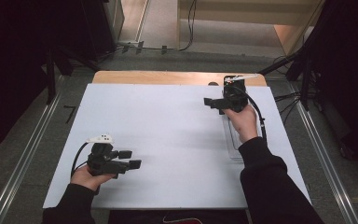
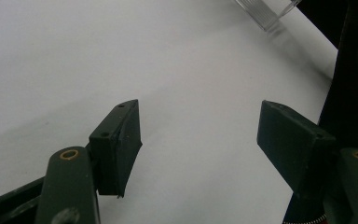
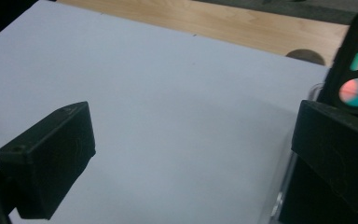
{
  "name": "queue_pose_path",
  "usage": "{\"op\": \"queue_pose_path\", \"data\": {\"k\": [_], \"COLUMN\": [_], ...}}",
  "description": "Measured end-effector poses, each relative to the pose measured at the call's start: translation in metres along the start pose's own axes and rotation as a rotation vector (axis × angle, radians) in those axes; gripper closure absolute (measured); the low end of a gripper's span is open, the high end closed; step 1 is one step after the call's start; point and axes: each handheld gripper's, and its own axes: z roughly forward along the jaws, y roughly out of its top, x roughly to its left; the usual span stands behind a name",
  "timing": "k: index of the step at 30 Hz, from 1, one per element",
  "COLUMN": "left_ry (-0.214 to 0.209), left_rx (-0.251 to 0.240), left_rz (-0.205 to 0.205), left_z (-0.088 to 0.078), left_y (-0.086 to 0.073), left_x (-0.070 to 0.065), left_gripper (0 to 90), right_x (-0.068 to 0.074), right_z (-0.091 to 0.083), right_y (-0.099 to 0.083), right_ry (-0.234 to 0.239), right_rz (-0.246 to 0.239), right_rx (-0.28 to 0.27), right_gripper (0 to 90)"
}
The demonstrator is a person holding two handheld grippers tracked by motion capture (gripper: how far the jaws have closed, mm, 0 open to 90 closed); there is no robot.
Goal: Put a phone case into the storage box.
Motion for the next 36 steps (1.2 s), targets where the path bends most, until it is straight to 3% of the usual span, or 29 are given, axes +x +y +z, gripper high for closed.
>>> {"op": "queue_pose_path", "data": {"k": [4,6,15,22,36], "left_ry": [-0.005,-0.006,-0.014,-0.024,-0.054], "left_rx": [-0.002,0.003,0.008,0.011,0.041], "left_rz": [-0.001,0.004,0.008,0.014,0.035], "left_z": [0.0,0.0,0.0,0.002,0.007], "left_y": [0.0,0.001,0.003,0.005,0.006], "left_x": [0.0,0.001,0.002,0.001,-0.003], "left_gripper": [30.4,30.4,30.4,30.4,30.4], "right_x": [0.009,0.012,0.024,0.038,0.058], "right_z": [0.001,0.001,-0.003,-0.014,-0.03], "right_y": [-0.004,-0.007,-0.025,-0.04,-0.068], "right_ry": [0.032,0.049,0.092,0.18,0.273], "right_rz": [-0.02,-0.028,-0.047,-0.096,-0.167], "right_rx": [0.023,0.038,0.12,0.133,0.15], "right_gripper": [0.7,10.3,22.4,23.6,23.6]}}
